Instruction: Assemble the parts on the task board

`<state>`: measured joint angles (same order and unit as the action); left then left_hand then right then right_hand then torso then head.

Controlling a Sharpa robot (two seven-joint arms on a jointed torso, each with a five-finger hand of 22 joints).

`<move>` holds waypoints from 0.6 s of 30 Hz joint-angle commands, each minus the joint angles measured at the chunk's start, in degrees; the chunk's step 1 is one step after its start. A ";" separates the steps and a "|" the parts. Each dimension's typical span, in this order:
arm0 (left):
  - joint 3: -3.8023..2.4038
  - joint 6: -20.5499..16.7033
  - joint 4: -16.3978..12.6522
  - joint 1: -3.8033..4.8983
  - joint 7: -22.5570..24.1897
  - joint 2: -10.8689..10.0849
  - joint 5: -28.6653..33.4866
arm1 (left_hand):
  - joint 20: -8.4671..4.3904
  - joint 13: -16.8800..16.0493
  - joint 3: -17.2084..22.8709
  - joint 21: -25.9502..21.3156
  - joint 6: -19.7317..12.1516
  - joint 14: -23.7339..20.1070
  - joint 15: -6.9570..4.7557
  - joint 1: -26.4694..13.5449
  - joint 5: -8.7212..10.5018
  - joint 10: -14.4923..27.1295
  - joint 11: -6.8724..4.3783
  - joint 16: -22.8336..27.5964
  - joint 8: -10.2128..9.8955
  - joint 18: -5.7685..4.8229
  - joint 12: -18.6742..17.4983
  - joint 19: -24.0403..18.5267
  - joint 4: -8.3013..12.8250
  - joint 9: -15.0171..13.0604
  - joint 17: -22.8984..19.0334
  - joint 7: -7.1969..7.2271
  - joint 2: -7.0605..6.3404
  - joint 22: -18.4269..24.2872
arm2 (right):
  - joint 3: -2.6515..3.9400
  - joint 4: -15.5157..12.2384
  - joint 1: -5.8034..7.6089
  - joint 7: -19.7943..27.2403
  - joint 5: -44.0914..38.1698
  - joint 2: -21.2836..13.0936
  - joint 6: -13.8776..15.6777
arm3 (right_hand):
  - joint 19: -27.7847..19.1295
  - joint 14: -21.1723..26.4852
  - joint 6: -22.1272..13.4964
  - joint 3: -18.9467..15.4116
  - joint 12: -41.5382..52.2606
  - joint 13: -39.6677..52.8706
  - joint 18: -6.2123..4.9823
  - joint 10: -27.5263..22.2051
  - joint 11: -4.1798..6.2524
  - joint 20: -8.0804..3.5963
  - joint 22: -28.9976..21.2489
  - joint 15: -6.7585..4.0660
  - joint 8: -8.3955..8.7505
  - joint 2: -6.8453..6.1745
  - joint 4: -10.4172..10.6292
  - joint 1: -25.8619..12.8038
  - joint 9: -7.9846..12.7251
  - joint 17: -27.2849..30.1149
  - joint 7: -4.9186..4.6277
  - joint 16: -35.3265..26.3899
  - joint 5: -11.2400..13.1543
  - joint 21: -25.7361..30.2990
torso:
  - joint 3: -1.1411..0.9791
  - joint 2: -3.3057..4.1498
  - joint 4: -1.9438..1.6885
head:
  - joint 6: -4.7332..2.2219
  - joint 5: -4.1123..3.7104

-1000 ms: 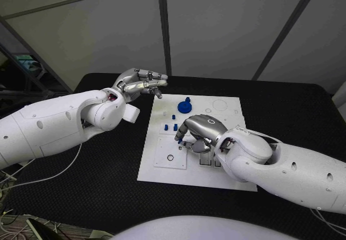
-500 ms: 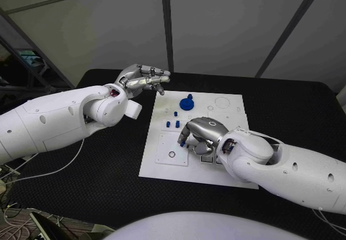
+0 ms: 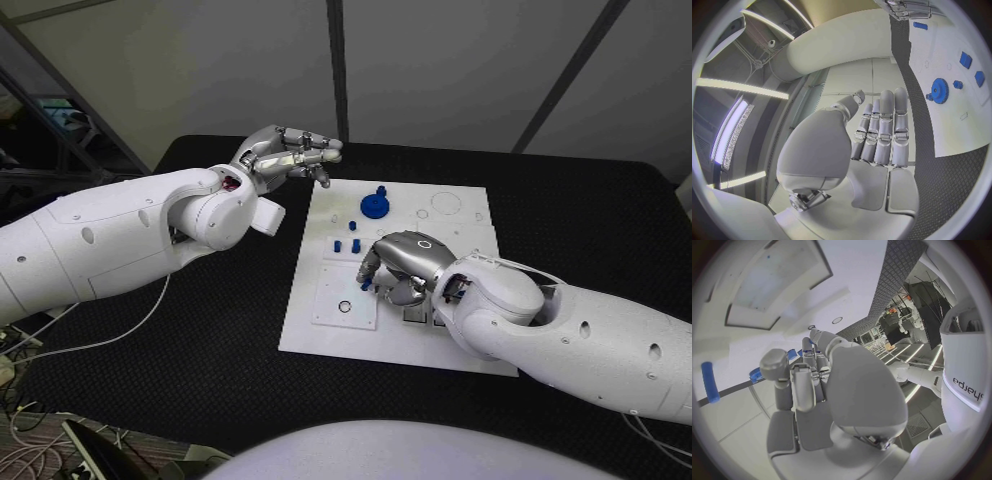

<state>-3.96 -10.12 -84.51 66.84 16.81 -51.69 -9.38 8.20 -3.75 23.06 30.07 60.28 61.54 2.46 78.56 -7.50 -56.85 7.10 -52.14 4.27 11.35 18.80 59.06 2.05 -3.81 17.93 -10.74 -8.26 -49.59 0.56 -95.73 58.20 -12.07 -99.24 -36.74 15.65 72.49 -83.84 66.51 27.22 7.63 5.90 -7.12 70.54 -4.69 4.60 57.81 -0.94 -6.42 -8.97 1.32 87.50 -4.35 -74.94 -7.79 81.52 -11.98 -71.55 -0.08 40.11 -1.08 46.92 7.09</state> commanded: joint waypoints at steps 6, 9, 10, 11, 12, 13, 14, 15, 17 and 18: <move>-0.04 0.73 0.11 0.08 -0.01 0.09 0.17 | -0.11 0.09 -0.01 -0.20 0.05 0.13 0.15 -0.09 0.16 0.26 0.23 0.24 0.33 -0.96 0.19 0.26 0.08 -0.05 -0.10 -0.39 0.28 0.09 | -0.06 0.26 -0.01 -0.42 -1.77 0.17 1.00 | 0.01 -3.82 0.29 0.16 -0.01 0.04 0.56 1.22 0.94 0.29 -0.05 -0.02 0.33 0.35 -0.30 -0.36 0.07 -2.61 -0.10 0.24 -0.23 -0.15 | 0.00 -0.01 0.03 | 0.15 0.13; -0.04 0.77 0.16 0.08 -0.08 0.11 0.17 | -0.10 0.09 -0.02 -0.23 0.00 0.14 0.18 -0.15 0.16 0.32 0.26 0.26 0.34 -0.97 0.20 0.26 0.05 -0.05 -0.14 -0.43 0.30 0.11 | -0.06 0.25 -0.01 -0.39 -1.82 0.13 0.81 | 0.00 -3.82 0.30 0.17 -0.05 0.05 0.56 1.23 0.93 0.31 -0.02 0.00 0.35 0.38 -0.33 -0.47 0.07 -2.61 -0.12 0.25 -0.23 -0.17 | 0.02 -0.02 0.04 | 0.26 0.15; -0.04 0.78 0.18 0.08 -0.11 0.11 0.17 | -0.10 0.09 -0.02 -0.23 0.00 0.14 0.18 -0.15 0.16 0.32 0.26 0.26 0.34 -0.97 0.20 0.26 0.05 -0.05 -0.14 -0.43 0.30 0.11 | -0.06 0.21 -0.02 -0.36 -1.83 0.10 0.80 | 0.00 -3.82 0.30 0.17 -0.05 0.05 0.56 1.23 0.93 0.31 -0.02 0.00 0.35 0.38 -0.33 -0.47 0.07 -2.61 -0.12 0.25 -0.23 -0.17 | 0.02 -0.02 0.04 | 0.26 0.15; -0.04 0.80 0.19 0.08 -0.15 0.11 0.17 | -0.10 0.09 -0.02 -0.23 0.00 0.14 0.18 -0.15 0.16 0.32 0.26 0.26 0.34 -0.97 0.20 0.26 0.05 -0.05 -0.14 -0.43 0.30 0.11 | -0.06 0.17 -0.02 -0.33 -1.83 0.08 0.79 | 0.00 -3.82 0.30 0.17 -0.05 0.05 0.56 1.23 0.93 0.31 -0.02 0.00 0.35 0.38 -0.33 -0.47 0.07 -2.61 -0.12 0.25 -0.23 -0.17 | 0.01 0.00 0.04 | 0.29 0.15; -0.04 0.81 0.20 0.08 -0.19 0.11 0.17 | -0.10 0.09 -0.02 -0.23 0.00 0.14 0.18 -0.15 0.16 0.32 0.26 0.26 0.34 -0.97 0.20 0.26 0.05 -0.05 -0.14 -0.43 0.30 0.11 | -0.06 0.12 -0.02 -0.29 -1.84 0.05 0.77 | 0.00 -3.82 0.30 0.17 -0.05 0.05 0.56 1.23 0.93 0.31 -0.02 0.00 0.35 0.38 -0.33 -0.47 0.07 -2.61 -0.12 0.25 -0.23 -0.17 | 0.01 0.00 0.02 | 0.30 0.13; -0.04 0.82 0.22 0.08 -0.22 0.11 0.17 | -0.10 0.09 -0.02 -0.23 0.00 0.14 0.18 -0.15 0.16 0.32 0.26 0.26 0.34 -0.97 0.20 0.26 0.05 -0.05 -0.14 -0.43 0.30 0.11 | -0.05 0.06 -0.02 -0.25 -1.84 0.03 0.75 | 0.00 -3.82 0.30 0.17 -0.05 0.05 0.56 1.23 0.93 0.31 -0.02 0.00 0.35 0.38 -0.33 -0.47 0.07 -2.61 -0.12 0.25 -0.23 -0.17 | 0.01 0.00 0.02 | 0.30 0.13; -0.04 0.82 0.23 0.08 -0.24 0.11 0.17 | -0.10 0.09 -0.02 -0.23 0.00 0.14 0.18 -0.15 0.16 0.32 0.26 0.26 0.34 -0.97 0.20 0.26 0.05 -0.05 -0.14 -0.43 0.30 0.11 | -0.05 0.00 -0.02 -0.21 -1.84 0.01 0.73 | 0.00 -3.82 0.30 0.17 -0.05 0.05 0.56 1.23 0.93 0.31 -0.02 0.00 0.35 0.38 -0.33 -0.47 0.07 -2.61 -0.12 0.25 -0.23 -0.17 | 0.00 -0.02 0.01 | 0.33 0.16; -0.04 0.83 0.24 0.08 -0.25 0.11 0.17 | -0.10 0.09 -0.02 -0.23 0.00 0.14 0.18 -0.15 0.16 0.32 0.26 0.26 0.34 -0.97 0.20 0.26 0.05 -0.05 -0.14 -0.43 0.30 0.11 | -0.05 -0.06 -0.02 -0.19 -1.85 0.00 0.70 | 0.00 -3.82 0.30 0.17 -0.05 0.05 0.56 1.23 0.93 0.31 -0.02 0.00 0.35 0.38 -0.33 -0.47 0.07 -2.61 -0.12 0.25 -0.23 -0.17 | 0.00 -0.04 0.01 | 0.37 0.19; -0.04 0.83 0.27 0.08 -0.28 0.11 0.17 | -0.08 0.09 -0.03 -0.25 -0.03 0.15 0.20 -0.20 0.16 0.37 0.29 0.28 0.35 -0.97 0.21 0.27 0.01 -0.04 -0.18 -0.46 0.33 0.13 | -0.05 -0.21 -0.02 -0.15 -1.85 -0.03 0.61 | 0.00 -3.82 0.30 0.17 -0.05 0.05 0.56 1.23 0.93 0.31 -0.02 0.00 0.35 0.38 -0.33 -0.47 0.07 -2.61 -0.12 0.25 -0.23 -0.17 | 0.01 -0.06 0.00 | 0.40 0.21; -0.04 0.84 0.28 0.08 -0.29 0.12 0.17 | -0.08 0.09 -0.03 -0.25 -0.03 0.15 0.20 -0.20 0.16 0.37 0.29 0.28 0.35 -0.97 0.21 0.27 0.01 -0.04 -0.18 -0.46 0.33 0.13 | -0.05 -0.27 -0.02 -0.15 -1.86 -0.05 0.55 | 0.00 -3.82 0.30 0.17 -0.05 0.05 0.56 1.23 0.93 0.31 -0.02 0.00 0.35 0.38 -0.33 -0.47 0.07 -2.61 -0.12 0.25 -0.23 -0.17 | 0.00 -0.04 -0.01 | 0.45 0.22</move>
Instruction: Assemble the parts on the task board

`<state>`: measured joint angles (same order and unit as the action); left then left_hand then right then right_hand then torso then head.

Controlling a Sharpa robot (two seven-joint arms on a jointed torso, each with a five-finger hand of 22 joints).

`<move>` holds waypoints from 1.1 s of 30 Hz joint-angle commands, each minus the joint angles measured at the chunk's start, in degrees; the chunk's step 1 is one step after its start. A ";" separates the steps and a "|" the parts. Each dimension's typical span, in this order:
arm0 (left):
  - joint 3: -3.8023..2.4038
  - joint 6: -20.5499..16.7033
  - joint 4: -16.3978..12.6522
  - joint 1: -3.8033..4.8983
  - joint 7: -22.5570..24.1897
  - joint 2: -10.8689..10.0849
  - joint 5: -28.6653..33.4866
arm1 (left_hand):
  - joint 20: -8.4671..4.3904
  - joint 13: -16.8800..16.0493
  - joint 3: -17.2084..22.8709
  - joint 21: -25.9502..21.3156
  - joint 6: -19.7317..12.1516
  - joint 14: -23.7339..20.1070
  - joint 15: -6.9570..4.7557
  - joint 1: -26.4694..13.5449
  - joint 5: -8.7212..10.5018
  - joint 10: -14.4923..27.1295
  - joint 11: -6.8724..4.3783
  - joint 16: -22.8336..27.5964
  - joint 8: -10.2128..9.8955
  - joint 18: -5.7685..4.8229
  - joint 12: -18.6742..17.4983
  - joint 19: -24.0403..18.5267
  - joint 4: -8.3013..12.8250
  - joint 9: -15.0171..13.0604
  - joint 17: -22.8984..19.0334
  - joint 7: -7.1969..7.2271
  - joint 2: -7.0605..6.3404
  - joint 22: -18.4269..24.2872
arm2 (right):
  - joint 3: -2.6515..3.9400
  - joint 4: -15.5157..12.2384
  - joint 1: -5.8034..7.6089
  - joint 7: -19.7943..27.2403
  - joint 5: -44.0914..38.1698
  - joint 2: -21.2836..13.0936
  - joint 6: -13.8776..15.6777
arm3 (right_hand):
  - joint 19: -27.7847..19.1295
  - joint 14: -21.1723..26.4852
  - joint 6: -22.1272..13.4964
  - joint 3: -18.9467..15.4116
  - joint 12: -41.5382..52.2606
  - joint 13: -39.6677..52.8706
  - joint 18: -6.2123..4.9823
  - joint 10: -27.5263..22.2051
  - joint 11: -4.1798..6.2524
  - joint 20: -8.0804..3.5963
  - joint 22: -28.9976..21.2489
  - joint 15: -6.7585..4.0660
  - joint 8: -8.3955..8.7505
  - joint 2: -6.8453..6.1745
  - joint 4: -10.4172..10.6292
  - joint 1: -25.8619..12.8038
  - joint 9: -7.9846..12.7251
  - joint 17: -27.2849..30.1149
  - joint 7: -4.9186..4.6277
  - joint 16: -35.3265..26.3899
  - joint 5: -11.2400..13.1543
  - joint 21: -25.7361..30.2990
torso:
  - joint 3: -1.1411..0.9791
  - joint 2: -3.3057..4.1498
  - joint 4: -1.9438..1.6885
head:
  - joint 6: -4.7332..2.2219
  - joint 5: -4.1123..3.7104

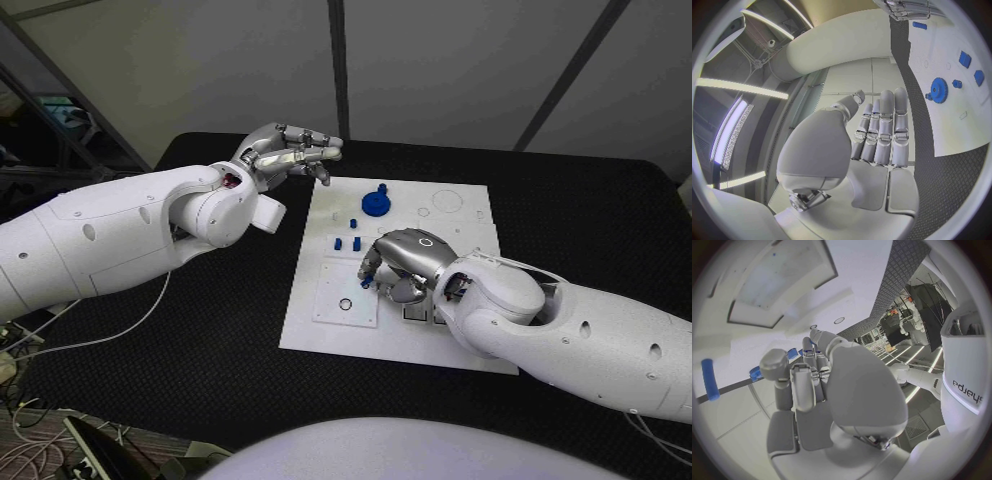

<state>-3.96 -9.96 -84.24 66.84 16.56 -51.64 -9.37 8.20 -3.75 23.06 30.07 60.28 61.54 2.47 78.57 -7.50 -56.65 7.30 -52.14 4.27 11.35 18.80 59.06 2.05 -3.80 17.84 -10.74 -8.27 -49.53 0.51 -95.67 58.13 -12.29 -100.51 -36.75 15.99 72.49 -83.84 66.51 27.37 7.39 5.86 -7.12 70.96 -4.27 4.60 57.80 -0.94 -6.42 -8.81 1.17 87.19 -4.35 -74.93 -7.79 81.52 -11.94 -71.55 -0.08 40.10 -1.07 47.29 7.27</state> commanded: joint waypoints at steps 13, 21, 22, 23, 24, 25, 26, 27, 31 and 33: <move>-0.04 0.75 0.21 0.08 -0.07 0.12 0.16 | -0.08 0.09 -0.03 -0.25 -0.03 0.15 0.20 -0.21 0.16 0.17 0.09 0.28 0.35 -0.98 0.21 0.27 0.01 -0.04 -0.09 -0.46 0.34 0.07 | 0.00 -1.35 0.02 -0.62 -1.92 -0.71 -0.40 | -0.03 -3.82 0.45 0.01 0.17 0.15 0.56 0.95 0.53 0.34 0.03 0.01 0.33 0.30 -0.24 -0.40 0.03 -2.63 -0.10 0.27 -0.24 -0.21 | -0.03 -0.05 0.06 | 0.08 0.11; -0.04 0.78 0.26 0.08 -0.13 0.14 0.16 | -0.06 0.09 -0.07 -0.29 -0.09 0.16 0.23 -0.30 0.17 0.24 0.12 0.32 0.36 -0.98 0.22 0.28 -0.05 -0.04 -0.14 -0.50 0.36 0.10 | 0.00 -1.64 0.01 -2.03 -3.17 -0.84 -1.63 | -0.10 -3.79 0.49 -0.04 0.10 0.18 0.55 0.95 0.52 0.37 -0.03 0.02 0.35 0.32 -0.24 -0.68 0.02 -2.51 -0.10 0.20 -0.16 -0.18 | 0.03 -0.03 -0.05 | 0.05 -0.07; -0.04 0.78 0.26 0.08 -0.14 0.14 0.16 | -0.06 0.09 -0.07 -0.29 -0.09 0.16 0.23 -0.30 0.17 0.24 0.12 0.32 0.36 -0.98 0.22 0.28 -0.05 -0.04 -0.14 -0.50 0.36 0.10 | 0.00 -1.64 0.01 -2.17 -3.25 -0.83 -1.86 | -0.10 -3.79 0.49 -0.04 0.10 0.18 0.55 0.95 0.52 0.37 -0.03 0.02 0.35 0.32 -0.24 -0.68 0.02 -2.51 -0.10 0.20 -0.16 -0.18 | 0.03 -0.03 -0.05 | 0.05 -0.07; -0.04 0.79 0.27 0.08 -0.15 0.14 0.16 | -0.06 0.09 -0.07 -0.29 -0.09 0.16 0.23 -0.30 0.17 0.24 0.12 0.32 0.36 -0.98 0.22 0.28 -0.05 -0.04 -0.14 -0.50 0.36 0.10 | 0.00 -1.64 0.01 -2.31 -3.36 -0.82 -2.08 | -0.15 -3.79 0.50 -0.06 0.06 0.19 0.54 0.94 0.53 0.38 -0.07 0.03 0.37 0.34 -0.24 -0.79 0.02 -2.50 -0.10 0.20 -0.12 -0.16 | 0.03 -0.02 -0.05 | 0.08 -0.04; -0.04 0.79 0.27 0.08 -0.15 0.14 0.16 | -0.06 0.09 -0.07 -0.29 -0.09 0.16 0.23 -0.30 0.17 0.24 0.12 0.32 0.36 -0.98 0.22 0.28 -0.05 -0.04 -0.14 -0.50 0.36 0.10 | 0.00 -1.64 0.01 -2.42 -3.47 -0.80 -2.25 | -0.16 -3.79 0.50 -0.07 0.06 0.20 0.53 0.94 0.53 0.38 -0.08 0.03 0.37 0.34 -0.24 -0.81 0.02 -2.50 -0.10 0.20 -0.11 -0.15 | 0.02 -0.02 -0.03 | 0.10 -0.01; -0.04 0.80 0.26 0.08 -0.16 0.14 0.16 | -0.06 0.09 -0.07 -0.29 -0.09 0.16 0.23 -0.30 0.17 0.24 0.12 0.32 0.36 -0.98 0.22 0.28 -0.05 -0.04 -0.14 -0.50 0.36 0.10 | 0.00 -1.62 0.01 -2.52 -3.58 -0.78 -2.41 | -0.16 -3.79 0.50 -0.07 0.06 0.20 0.53 0.94 0.53 0.38 -0.08 0.03 0.37 0.34 -0.24 -0.81 0.02 -2.50 -0.10 0.20 -0.11 -0.15 | 0.02 -0.02 -0.03 | 0.10 -0.01; -0.04 0.81 0.26 0.08 -0.18 0.15 0.16 | -0.06 0.09 -0.07 -0.29 -0.09 0.16 0.23 -0.30 0.17 0.24 0.12 0.32 0.36 -0.98 0.22 0.28 -0.05 -0.04 -0.14 -0.50 0.36 0.10 | 0.00 -1.60 0.01 -2.67 -3.71 -0.74 -2.66 | -0.16 -3.79 0.50 -0.07 0.06 0.20 0.53 0.94 0.53 0.38 -0.08 0.03 0.37 0.34 -0.24 -0.81 0.02 -2.50 -0.10 0.20 -0.11 -0.15 | 0.02 -0.02 -0.03 | 0.10 -0.01; -0.04 0.83 0.26 0.08 -0.19 0.16 0.16 | -0.06 0.09 -0.07 -0.29 -0.09 0.16 0.23 -0.30 0.17 0.24 0.12 0.32 0.36 -0.98 0.22 0.28 -0.05 -0.04 -0.14 -0.50 0.36 0.10 | 0.00 -1.57 0.01 -2.78 -3.80 -0.70 -2.86 | -0.16 -3.79 0.50 -0.07 0.06 0.20 0.53 0.94 0.53 0.38 -0.08 0.03 0.37 0.34 -0.24 -0.81 0.02 -2.50 -0.10 0.20 -0.11 -0.15 | 0.02 -0.02 -0.01 | 0.12 -0.01; -0.04 0.85 0.26 0.08 -0.24 0.18 0.16 | -0.06 0.09 -0.07 -0.29 -0.09 0.16 0.23 -0.30 0.17 0.24 0.12 0.32 0.36 -0.98 0.22 0.28 -0.05 -0.04 -0.14 -0.50 0.36 0.10 | 0.00 -1.50 0.01 -3.15 -4.33 -0.53 -3.50 | -0.22 -3.77 0.51 -0.09 0.02 0.21 0.52 0.93 0.53 0.39 -0.16 0.03 0.39 0.36 -0.24 -0.93 0.02 -2.42 -0.09 0.15 -0.07 -0.10 | 0.03 -0.03 -0.02 | 0.14 -0.01; -0.04 0.87 0.26 0.08 -0.26 0.18 0.16 | -0.06 0.09 -0.07 -0.29 -0.09 0.16 0.23 -0.30 0.17 0.24 0.12 0.32 0.36 -0.98 0.22 0.28 -0.05 -0.04 -0.14 -0.50 0.36 0.10 | 0.00 -1.47 0.01 -3.31 -4.65 -0.45 -3.67 | -0.22 -3.77 0.51 -0.09 0.02 0.21 0.52 0.93 0.53 0.39 -0.16 0.03 0.39 0.36 -0.24 -0.93 0.02 -2.42 -0.09 0.15 -0.07 -0.10 | 0.03 -0.03 -0.02 | 0.14 -0.01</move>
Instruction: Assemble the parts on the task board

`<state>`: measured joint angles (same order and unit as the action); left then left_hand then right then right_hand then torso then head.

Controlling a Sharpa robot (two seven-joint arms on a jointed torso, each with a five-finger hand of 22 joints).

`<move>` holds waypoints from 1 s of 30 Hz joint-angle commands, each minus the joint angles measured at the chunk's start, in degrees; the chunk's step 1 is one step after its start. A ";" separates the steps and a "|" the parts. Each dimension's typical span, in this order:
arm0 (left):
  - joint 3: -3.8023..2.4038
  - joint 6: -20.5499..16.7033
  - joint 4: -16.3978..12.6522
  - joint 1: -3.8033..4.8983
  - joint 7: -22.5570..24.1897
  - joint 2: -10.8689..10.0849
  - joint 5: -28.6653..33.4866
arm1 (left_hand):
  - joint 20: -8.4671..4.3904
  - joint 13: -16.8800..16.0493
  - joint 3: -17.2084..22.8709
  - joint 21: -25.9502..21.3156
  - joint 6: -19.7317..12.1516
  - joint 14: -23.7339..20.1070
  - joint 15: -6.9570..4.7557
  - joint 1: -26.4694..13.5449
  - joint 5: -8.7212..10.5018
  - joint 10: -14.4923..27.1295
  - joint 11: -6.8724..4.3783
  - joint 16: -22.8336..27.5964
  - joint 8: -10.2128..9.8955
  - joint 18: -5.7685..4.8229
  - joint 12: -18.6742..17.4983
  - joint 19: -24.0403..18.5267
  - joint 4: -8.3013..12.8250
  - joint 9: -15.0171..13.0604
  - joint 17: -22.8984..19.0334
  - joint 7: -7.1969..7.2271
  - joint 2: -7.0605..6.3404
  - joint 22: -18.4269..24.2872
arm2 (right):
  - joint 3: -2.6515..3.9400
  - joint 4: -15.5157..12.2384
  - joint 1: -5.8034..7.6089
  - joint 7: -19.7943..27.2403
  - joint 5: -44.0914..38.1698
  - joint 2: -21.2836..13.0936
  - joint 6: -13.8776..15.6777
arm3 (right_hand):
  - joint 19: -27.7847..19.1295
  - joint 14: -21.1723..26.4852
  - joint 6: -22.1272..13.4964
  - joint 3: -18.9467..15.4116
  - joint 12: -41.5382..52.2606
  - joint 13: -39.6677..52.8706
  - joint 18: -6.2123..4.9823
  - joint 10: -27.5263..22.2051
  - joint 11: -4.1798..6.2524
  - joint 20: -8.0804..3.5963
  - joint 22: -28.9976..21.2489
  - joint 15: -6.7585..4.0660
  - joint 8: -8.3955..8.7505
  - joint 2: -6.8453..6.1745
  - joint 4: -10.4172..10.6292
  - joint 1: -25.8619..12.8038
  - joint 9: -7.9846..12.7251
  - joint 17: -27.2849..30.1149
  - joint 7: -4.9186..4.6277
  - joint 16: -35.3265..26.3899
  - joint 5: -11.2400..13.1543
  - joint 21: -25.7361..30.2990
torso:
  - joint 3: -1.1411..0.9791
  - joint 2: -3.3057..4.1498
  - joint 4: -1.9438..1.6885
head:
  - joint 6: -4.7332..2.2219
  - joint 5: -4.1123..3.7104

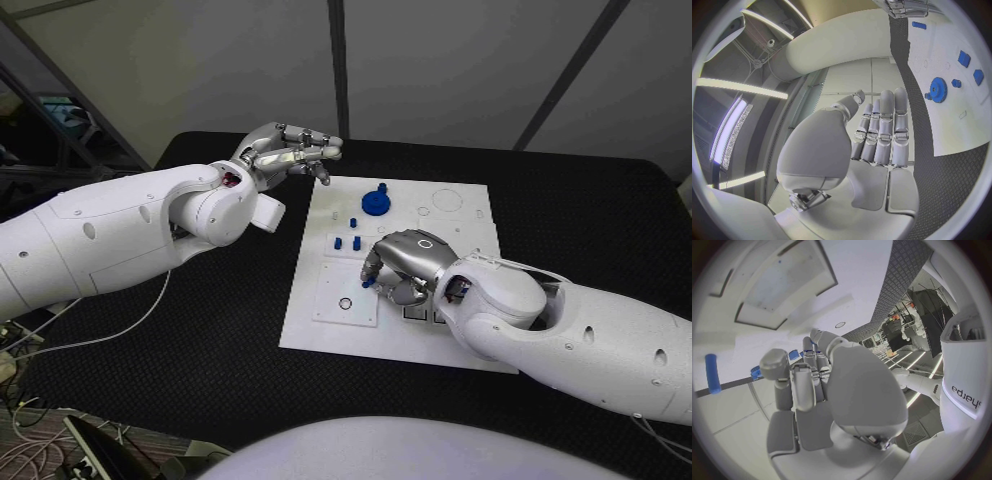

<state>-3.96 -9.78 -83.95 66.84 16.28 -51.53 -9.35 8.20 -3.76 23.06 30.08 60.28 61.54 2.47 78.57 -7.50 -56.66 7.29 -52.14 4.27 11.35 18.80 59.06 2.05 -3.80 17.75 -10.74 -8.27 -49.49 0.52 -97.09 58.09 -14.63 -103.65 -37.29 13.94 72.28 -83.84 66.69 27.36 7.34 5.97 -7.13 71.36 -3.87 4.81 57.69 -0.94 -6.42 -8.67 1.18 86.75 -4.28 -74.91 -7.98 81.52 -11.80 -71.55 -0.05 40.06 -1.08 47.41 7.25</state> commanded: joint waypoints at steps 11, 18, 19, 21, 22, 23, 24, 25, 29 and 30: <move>-0.04 0.75 -0.05 0.08 -0.20 0.07 0.15 | -0.03 0.09 -0.11 -0.34 -0.15 0.18 0.26 -0.38 0.18 0.32 0.15 0.35 0.37 -0.98 0.24 0.28 -0.09 -0.03 -0.11 -0.53 0.36 0.09 | -0.01 -0.11 0.06 -0.75 -2.14 0.83 -1.97 | -0.06 -3.76 0.34 -0.10 0.03 0.11 0.51 0.54 0.14 0.19 -0.09 0.04 0.40 0.27 -0.25 -0.63 -0.05 -2.43 0.10 0.16 -0.17 -0.08 | -0.01 0.02 0.04 | 0.10 0.02; -0.04 0.84 -0.05 0.08 -0.39 0.11 0.15 | -0.03 0.09 -0.11 -0.34 -0.15 0.18 0.26 -0.38 0.18 0.32 0.15 0.35 0.37 -0.98 0.24 0.28 -0.09 -0.03 -0.11 -0.53 0.36 0.09 | -0.01 -0.21 0.06 -0.43 -1.90 1.28 -1.80 | -0.09 -3.76 0.36 -0.10 0.01 0.12 0.50 0.54 0.14 0.20 -0.12 0.04 0.40 0.29 -0.25 -0.67 -0.05 -2.44 0.11 0.16 -0.16 -0.06 | 0.00 0.01 0.01 | 0.13 -0.06; -0.04 0.85 -0.05 0.08 -0.41 0.11 0.15 | -0.03 0.09 -0.11 -0.34 -0.15 0.18 0.26 -0.38 0.18 0.32 0.15 0.35 0.37 -0.98 0.24 0.28 -0.09 -0.03 -0.11 -0.53 0.36 0.09 | -0.01 -0.20 0.06 -0.41 -1.86 1.32 -1.82 | -0.09 -3.76 0.36 -0.10 0.01 0.12 0.50 0.54 0.14 0.20 -0.12 0.04 0.40 0.29 -0.25 -0.67 -0.05 -2.44 0.11 0.16 -0.16 -0.06 | 0.00 0.01 0.01 | 0.13 -0.06; -0.04 0.88 -0.04 0.08 -0.48 0.11 0.15 | -0.03 0.09 -0.11 -0.34 -0.15 0.18 0.26 -0.38 0.18 0.32 0.15 0.35 0.37 -0.98 0.24 0.28 -0.09 -0.03 -0.11 -0.53 0.36 0.09 | -0.01 -0.12 0.06 -0.40 -1.75 1.43 -1.98 | -0.09 -3.76 0.36 -0.10 0.01 0.12 0.50 0.54 0.14 0.20 -0.12 0.04 0.40 0.29 -0.25 -0.67 -0.05 -2.44 0.11 0.16 -0.16 -0.06 | 0.01 0.01 -0.01 | 0.15 -0.08; -0.04 0.89 -0.04 0.08 -0.51 0.11 0.15 | -0.03 0.09 -0.11 -0.34 -0.15 0.18 0.26 -0.38 0.18 0.32 0.15 0.35 0.37 -0.98 0.24 0.28 -0.09 -0.03 -0.11 -0.53 0.36 0.09 | -0.01 -0.07 0.06 -0.42 -1.69 1.48 -2.14 | -0.09 -3.76 0.36 -0.10 0.01 0.12 0.50 0.54 0.14 0.20 -0.12 0.04 0.40 0.29 -0.25 -0.67 -0.05 -2.44 0.11 0.16 -0.16 -0.06 | 0.01 0.01 -0.01 | 0.15 -0.08; -0.04 0.92 -0.04 0.08 -0.55 0.11 0.15 | -0.02 0.08 -0.12 -0.37 -0.20 0.18 0.28 -0.41 0.18 0.37 0.17 0.37 0.38 -0.98 0.25 0.29 -0.11 -0.03 -0.14 -0.54 0.37 0.12 | -0.01 0.01 0.06 -0.47 -1.64 1.53 -2.37 | -0.09 -3.76 0.36 -0.10 0.01 0.12 0.50 0.54 0.14 0.20 -0.12 0.04 0.40 0.29 -0.25 -0.67 -0.05 -2.44 0.11 0.16 -0.16 -0.06 | 0.01 0.01 -0.01 | 0.15 -0.08; -0.04 0.94 -0.04 0.08 -0.58 0.11 0.15 | -0.02 0.08 -0.13 -0.38 -0.21 0.18 0.28 -0.42 0.18 0.38 0.18 0.37 0.38 -0.98 0.25 0.29 -0.11 -0.03 -0.15 -0.55 0.37 0.12 | -0.02 0.08 0.06 -0.55 -1.59 1.57 -2.64 | -0.09 -3.76 0.35 -0.13 -0.03 0.13 0.51 0.52 0.14 0.21 -0.07 0.04 0.43 0.30 -0.26 -0.79 -0.05 -2.48 0.12 0.19 -0.12 -0.08 | 0.03 0.01 -0.02 | 0.17 -0.08; -0.04 0.96 -0.04 0.08 -0.60 0.11 0.15 | -0.02 0.08 -0.13 -0.38 -0.21 0.18 0.28 -0.42 0.18 0.38 0.18 0.37 0.38 -0.98 0.25 0.29 -0.11 -0.03 -0.15 -0.55 0.37 0.12 | -0.02 0.15 0.06 -0.61 -1.57 1.60 -2.86 | -0.09 -3.76 0.35 -0.13 -0.03 0.13 0.51 0.52 0.14 0.21 -0.07 0.04 0.43 0.30 -0.26 -0.79 -0.05 -2.48 0.12 0.19 -0.12 -0.08 | 0.03 0.01 -0.02 | 0.17 -0.08; -0.04 1.03 -0.07 0.09 -0.71 0.10 0.15 | -0.02 0.08 -0.13 -0.38 -0.21 0.18 0.28 -0.42 0.18 0.38 0.18 0.37 0.38 -0.98 0.25 0.29 -0.11 -0.03 -0.15 -0.55 0.37 0.12 | -0.02 0.43 0.06 -1.06 -1.49 1.70 -3.82 | -0.34 -3.70 0.12 -0.35 -0.40 0.13 0.46 0.22 0.09 0.27 -0.32 0.09 0.67 0.23 -0.29 -1.47 0.00 -2.28 0.09 0.08 0.17 0.10 | 0.02 0.04 -0.02 | 0.29 -0.05; -0.04 1.03 -0.07 0.09 -0.72 0.10 0.15 | -0.02 0.08 -0.13 -0.38 -0.21 0.18 0.28 -0.42 0.18 0.38 0.18 0.37 0.38 -0.98 0.25 0.29 -0.11 -0.03 -0.15 -0.55 0.37 0.12 | -0.02 0.45 0.06 -1.10 -1.49 1.71 -3.86 | -0.37 -3.70 0.06 -0.38 -0.48 0.11 0.46 0.13 0.07 0.29 -0.35 0.10 0.72 0.21 -0.28 -1.57 0.01 -2.25 0.08 0.06 0.19 0.12 | 0.02 0.04 -0.02 | 0.29 -0.05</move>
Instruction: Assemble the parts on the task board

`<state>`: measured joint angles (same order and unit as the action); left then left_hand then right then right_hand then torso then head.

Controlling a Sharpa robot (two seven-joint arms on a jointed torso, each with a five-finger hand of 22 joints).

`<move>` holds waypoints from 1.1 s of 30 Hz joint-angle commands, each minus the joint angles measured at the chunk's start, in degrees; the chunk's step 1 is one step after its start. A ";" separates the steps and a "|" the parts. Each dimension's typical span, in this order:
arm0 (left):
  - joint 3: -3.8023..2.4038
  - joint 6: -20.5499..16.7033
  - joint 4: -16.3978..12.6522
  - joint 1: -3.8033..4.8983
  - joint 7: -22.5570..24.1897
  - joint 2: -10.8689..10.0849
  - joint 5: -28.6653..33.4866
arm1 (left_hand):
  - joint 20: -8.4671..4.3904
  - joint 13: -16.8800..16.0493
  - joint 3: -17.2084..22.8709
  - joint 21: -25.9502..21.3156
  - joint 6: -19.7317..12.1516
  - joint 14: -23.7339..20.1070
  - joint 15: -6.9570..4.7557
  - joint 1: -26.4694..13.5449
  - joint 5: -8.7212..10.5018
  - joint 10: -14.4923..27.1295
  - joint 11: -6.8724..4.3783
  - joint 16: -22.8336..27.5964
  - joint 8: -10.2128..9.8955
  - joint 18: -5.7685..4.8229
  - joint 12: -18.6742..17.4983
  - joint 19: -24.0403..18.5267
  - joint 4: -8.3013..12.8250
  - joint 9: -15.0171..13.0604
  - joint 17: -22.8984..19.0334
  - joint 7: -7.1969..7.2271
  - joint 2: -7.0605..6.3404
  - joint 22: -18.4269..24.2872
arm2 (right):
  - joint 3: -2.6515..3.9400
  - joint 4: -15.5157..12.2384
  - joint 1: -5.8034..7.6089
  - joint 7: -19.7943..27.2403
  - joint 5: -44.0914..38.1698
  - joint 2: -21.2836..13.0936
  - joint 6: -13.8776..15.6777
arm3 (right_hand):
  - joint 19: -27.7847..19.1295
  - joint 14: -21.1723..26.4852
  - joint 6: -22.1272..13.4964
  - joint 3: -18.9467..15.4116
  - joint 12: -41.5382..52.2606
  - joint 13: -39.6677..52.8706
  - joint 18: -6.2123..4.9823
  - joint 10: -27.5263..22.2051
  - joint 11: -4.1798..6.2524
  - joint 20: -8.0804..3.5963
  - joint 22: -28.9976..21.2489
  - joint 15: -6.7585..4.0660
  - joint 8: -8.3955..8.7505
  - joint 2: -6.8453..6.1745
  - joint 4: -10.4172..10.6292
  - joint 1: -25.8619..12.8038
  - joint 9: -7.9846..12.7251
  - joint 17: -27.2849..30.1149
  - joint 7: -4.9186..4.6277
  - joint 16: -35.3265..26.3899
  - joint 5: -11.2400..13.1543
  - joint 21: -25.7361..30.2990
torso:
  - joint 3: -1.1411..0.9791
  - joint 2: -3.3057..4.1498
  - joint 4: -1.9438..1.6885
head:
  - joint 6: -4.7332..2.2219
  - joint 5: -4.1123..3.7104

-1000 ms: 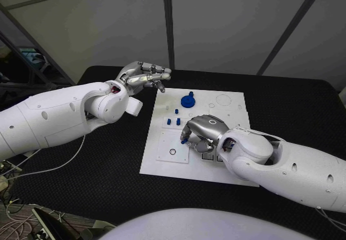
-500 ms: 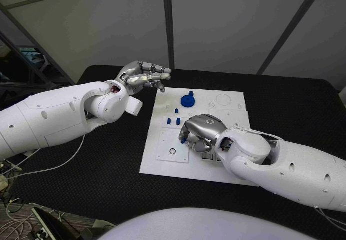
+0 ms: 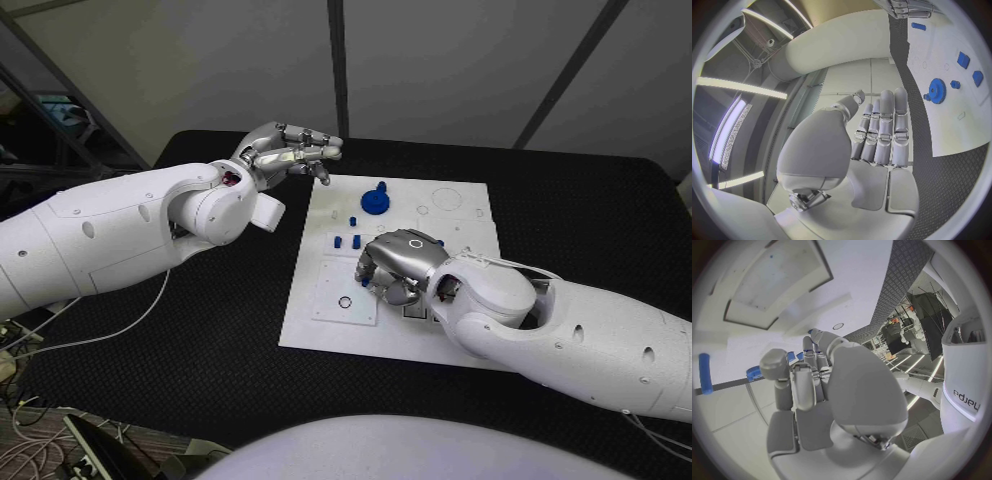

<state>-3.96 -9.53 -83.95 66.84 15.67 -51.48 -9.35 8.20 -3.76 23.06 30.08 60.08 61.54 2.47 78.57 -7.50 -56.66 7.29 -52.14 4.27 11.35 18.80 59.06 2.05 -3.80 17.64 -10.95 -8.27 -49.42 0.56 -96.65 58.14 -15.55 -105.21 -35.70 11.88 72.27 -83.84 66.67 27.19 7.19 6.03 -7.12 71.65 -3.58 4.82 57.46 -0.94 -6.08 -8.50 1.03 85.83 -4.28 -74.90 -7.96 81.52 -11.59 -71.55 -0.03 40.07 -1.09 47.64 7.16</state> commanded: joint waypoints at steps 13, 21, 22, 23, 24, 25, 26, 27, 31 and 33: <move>-0.04 1.07 -0.06 0.09 -0.45 0.04 0.14 | -0.01 0.08 -0.15 -0.40 -0.03 0.19 0.29 -0.46 0.18 0.42 0.19 0.39 0.39 -0.98 0.26 0.29 -0.13 -0.03 -0.07 -0.35 0.36 0.07 | -0.06 0.28 0.02 -0.72 0.01 0.11 -0.89 | -1.62 -3.38 -3.58 0.69 -3.60 -2.24 0.10 -7.65 -2.35 1.69 -2.10 1.83 2.45 -1.20 -0.52 -2.90 0.45 -1.25 -1.35 -0.48 -0.08 1.42 | -0.06 -0.02 0.02 | 0.07 -0.01; -0.04 1.18 0.01 0.09 -0.63 0.06 0.14 | 0.02 0.08 -0.20 -0.45 -0.08 0.19 0.32 -0.54 0.20 0.48 0.22 0.42 0.39 -0.99 0.28 0.29 -0.18 -0.02 -0.12 -0.38 0.36 0.11 | -0.05 -0.35 0.02 -0.64 -0.49 -0.43 0.77 | -2.56 -3.11 -6.73 0.94 -3.33 -2.45 -0.25 -11.69 -2.95 2.25 -3.76 2.32 2.62 -1.99 -1.20 -3.35 0.59 -0.49 -1.42 -0.92 0.01 2.50 | -0.07 0.01 0.04 | 0.04 -0.05; -0.04 1.20 0.02 0.09 -0.65 0.05 0.14 | 0.02 0.08 -0.20 -0.45 -0.08 0.19 0.32 -0.54 0.20 0.48 0.22 0.42 0.39 -0.99 0.28 0.29 -0.18 -0.02 -0.12 -0.38 0.36 0.11 | -0.05 -0.48 0.01 -0.63 -0.59 -0.57 0.99 | -2.67 -3.05 -7.36 0.92 -3.18 -2.41 -0.32 -12.07 -2.94 2.28 -4.01 2.36 2.60 -2.04 -1.31 -3.40 0.60 -0.33 -1.20 -1.02 0.01 2.67 | -0.08 0.02 0.05 | 0.03 -0.07; -0.04 1.21 0.02 0.09 -0.67 0.04 0.14 | 0.02 0.08 -0.20 -0.45 -0.08 0.19 0.32 -0.54 0.20 0.48 0.22 0.42 0.39 -0.99 0.28 0.29 -0.18 -0.02 -0.12 -0.38 0.36 0.11 | -0.05 -0.59 0.01 -0.63 -0.67 -0.68 1.22 | -2.70 -3.04 -7.64 0.91 -3.10 -2.40 -0.32 -12.22 -2.96 2.30 -4.09 2.34 2.61 -2.07 -1.38 -3.40 0.60 -0.27 -1.03 -1.06 0.00 2.72 | -0.09 0.03 0.06 | 0.01 -0.10; -0.04 1.23 0.04 0.09 -0.69 0.04 0.14 | 0.02 0.08 -0.20 -0.45 -0.08 0.19 0.32 -0.54 0.20 0.48 0.22 0.42 0.39 -0.99 0.28 0.29 -0.18 -0.02 -0.12 -0.38 0.36 0.11 | -0.05 -0.72 0.01 -0.60 -0.75 -0.84 1.59 | -2.73 -3.03 -7.94 0.88 -3.00 -2.39 -0.34 -12.37 -2.99 2.32 -4.19 2.36 2.61 -2.10 -1.45 -3.42 0.59 -0.23 -0.83 -1.08 0.01 2.78 | -0.09 0.03 0.06 | -0.02 -0.16; -0.04 1.25 0.07 0.09 -0.70 0.03 0.14 | 0.02 0.08 -0.20 -0.45 -0.08 0.19 0.32 -0.54 0.20 0.48 0.22 0.42 0.39 -0.99 0.28 0.29 -0.18 -0.02 -0.12 -0.38 0.36 0.11 | -0.05 -0.85 0.00 -0.56 -0.82 -1.00 2.03 | -2.78 -3.00 -8.15 0.86 -2.92 -2.37 -0.35 -12.48 -3.01 2.33 -4.30 2.37 2.61 -2.11 -1.48 -3.46 0.59 -0.13 -0.70 -1.14 0.00 2.85 | -0.10 0.01 0.06 | -0.06 -0.22; -0.04 1.27 0.09 0.09 -0.72 0.03 0.14 | 0.02 0.08 -0.20 -0.46 -0.10 0.19 0.32 -0.55 0.20 0.50 0.22 0.42 0.39 -0.99 0.28 0.30 -0.18 -0.02 -0.13 -0.38 0.36 0.12 | -0.05 -0.98 -0.01 -0.49 -0.86 -1.17 2.58 | -2.83 -2.99 -8.32 0.82 -2.86 -2.37 -0.37 -12.55 -3.03 2.35 -4.41 2.37 2.61 -2.14 -1.49 -3.51 0.59 -0.08 -0.62 -1.17 -0.02 2.92 | -0.08 -0.01 0.04 | -0.10 -0.29; -0.04 1.29 0.11 0.09 -0.74 0.02 0.14 | 0.02 0.08 -0.21 -0.47 -0.13 0.19 0.33 -0.56 0.20 0.52 0.23 0.43 0.39 -0.99 0.28 0.30 -0.19 -0.02 -0.14 -0.39 0.36 0.13 | -0.05 -1.13 -0.01 -0.40 -0.90 -1.35 3.19 | -2.83 -2.98 -8.46 0.79 -2.80 -2.36 -0.37 -12.61 -3.04 2.36 -4.42 2.38 2.61 -2.17 -1.51 -3.55 0.58 -0.04 -0.56 -1.20 -0.03 2.93 | -0.07 -0.02 0.03 | -0.15 -0.35; -0.04 1.40 0.16 0.09 -0.76 -0.01 0.14 | 0.02 0.08 -0.21 -0.47 -0.13 0.19 0.33 -0.56 0.20 0.52 0.23 0.43 0.39 -0.99 0.28 0.30 -0.19 -0.02 -0.14 -0.39 0.36 0.13 | -0.04 -2.00 -0.04 0.17 -0.98 -2.27 5.86 | -2.86 -2.94 -8.90 0.71 -2.60 -2.33 -0.40 -12.71 -3.06 2.38 -4.56 2.40 2.61 -2.21 -1.55 -3.64 0.58 0.13 -0.37 -1.29 -0.10 3.02 | -0.10 0.00 0.08 | -0.29 -0.46; -0.04 1.45 0.18 0.09 -0.77 -0.03 0.14 | 0.02 0.08 -0.21 -0.47 -0.13 0.19 0.33 -0.56 0.20 0.52 0.23 0.43 0.39 -0.99 0.28 0.30 -0.19 -0.02 -0.14 -0.39 0.36 0.13 | -0.03 -2.74 -0.05 0.49 -0.91 -3.01 7.28 | -2.91 -2.91 -8.89 0.67 -2.39 -2.29 -0.42 -12.58 -3.01 2.38 -4.69 2.39 2.52 -2.17 -1.51 -3.76 0.53 0.26 -0.39 -1.38 -0.14 3.10 | -0.12 -0.01 0.06 | -0.42 -0.65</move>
<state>-3.96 -8.90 -83.76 66.84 14.88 -51.51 -9.34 8.20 -3.76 23.06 29.85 60.08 61.54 2.47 78.34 -7.50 -56.53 7.42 -51.92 4.27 11.35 18.80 59.06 2.05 -3.80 17.58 -10.94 -8.05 -49.37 0.50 -99.00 58.03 -15.91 -105.59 -38.56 14.89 69.80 -84.15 58.17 27.98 4.59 3.66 -7.13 59.25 -6.55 7.29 52.82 1.03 -3.77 -10.22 -0.23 82.14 -3.75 -74.70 -8.27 80.35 -11.64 -68.71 -0.12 40.07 -1.03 47.33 6.63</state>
